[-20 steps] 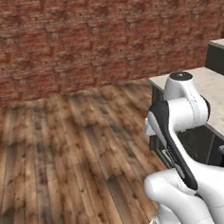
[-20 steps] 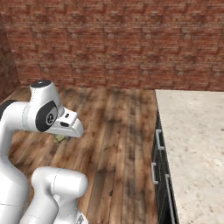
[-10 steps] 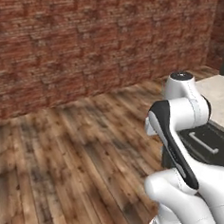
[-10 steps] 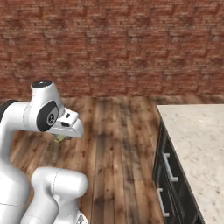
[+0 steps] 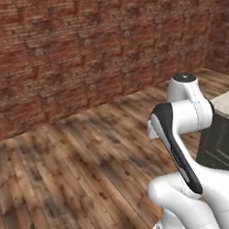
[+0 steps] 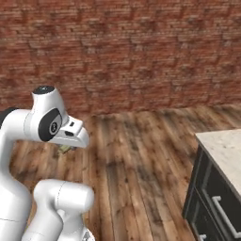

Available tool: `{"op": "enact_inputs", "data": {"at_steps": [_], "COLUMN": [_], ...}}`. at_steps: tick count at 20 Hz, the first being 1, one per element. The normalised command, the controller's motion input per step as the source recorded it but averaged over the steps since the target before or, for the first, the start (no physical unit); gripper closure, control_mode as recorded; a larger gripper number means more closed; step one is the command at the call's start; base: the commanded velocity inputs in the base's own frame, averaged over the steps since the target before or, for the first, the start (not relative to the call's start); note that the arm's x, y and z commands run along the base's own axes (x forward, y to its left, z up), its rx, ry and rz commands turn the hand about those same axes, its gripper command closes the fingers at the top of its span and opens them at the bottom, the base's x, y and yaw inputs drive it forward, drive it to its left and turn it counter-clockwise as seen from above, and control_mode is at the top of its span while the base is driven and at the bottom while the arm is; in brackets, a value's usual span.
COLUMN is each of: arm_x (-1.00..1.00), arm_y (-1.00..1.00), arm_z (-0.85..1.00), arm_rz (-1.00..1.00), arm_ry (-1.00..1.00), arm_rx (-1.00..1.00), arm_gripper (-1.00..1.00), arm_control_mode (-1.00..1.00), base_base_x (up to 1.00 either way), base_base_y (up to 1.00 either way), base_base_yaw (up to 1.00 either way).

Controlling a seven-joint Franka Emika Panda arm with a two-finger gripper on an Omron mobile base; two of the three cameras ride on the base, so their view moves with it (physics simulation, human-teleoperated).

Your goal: Retrieve the butter from the fridge and place it on a plate on the dining table. Then retrieve the butter knife by the fridge and place it near the plate.

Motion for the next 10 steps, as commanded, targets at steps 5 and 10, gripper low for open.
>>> {"op": "enact_inputs", "data": {"at_steps": [5, 10], "arm_x": [0.0, 0.0], "arm_y": [0.0, 0.0], "arm_z": [0.0, 0.0], "arm_rz": [0.0, 0.0], "arm_ry": [0.0, 0.0], "arm_rx": [0.0, 0.0], "arm_gripper": [1.0, 1.0], "arm_control_mode": [1.0, 1.0], "base_base_x": [1.0, 1.0], "base_base_y": [1.0, 0.98], "base_base_yaw": [-0.42, -0.44]}}
